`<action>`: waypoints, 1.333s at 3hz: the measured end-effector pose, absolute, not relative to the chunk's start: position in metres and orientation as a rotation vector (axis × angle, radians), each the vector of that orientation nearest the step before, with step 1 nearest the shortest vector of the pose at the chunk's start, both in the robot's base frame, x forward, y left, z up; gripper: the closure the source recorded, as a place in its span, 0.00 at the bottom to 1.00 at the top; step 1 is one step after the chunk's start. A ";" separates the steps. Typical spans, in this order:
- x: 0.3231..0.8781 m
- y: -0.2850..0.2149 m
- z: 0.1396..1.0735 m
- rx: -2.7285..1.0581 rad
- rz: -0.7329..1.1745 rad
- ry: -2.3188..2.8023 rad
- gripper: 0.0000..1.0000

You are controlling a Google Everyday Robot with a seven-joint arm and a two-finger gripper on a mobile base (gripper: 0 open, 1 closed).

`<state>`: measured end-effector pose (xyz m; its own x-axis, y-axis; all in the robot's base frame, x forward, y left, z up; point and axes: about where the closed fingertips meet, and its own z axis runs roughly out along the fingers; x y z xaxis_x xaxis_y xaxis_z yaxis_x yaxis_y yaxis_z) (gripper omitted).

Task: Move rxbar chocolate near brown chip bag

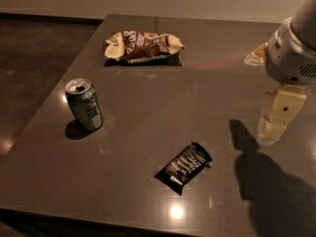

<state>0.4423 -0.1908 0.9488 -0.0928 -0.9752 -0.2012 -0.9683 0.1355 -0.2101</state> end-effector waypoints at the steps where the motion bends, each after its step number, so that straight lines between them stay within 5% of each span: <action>1: 0.427 -0.170 0.921 -2.077 0.047 1.983 0.00; 4: 0.368 -0.099 0.857 -2.373 0.181 1.618 0.00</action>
Offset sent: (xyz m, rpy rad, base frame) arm -0.0650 0.0650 -0.0908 0.0186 0.1059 0.5081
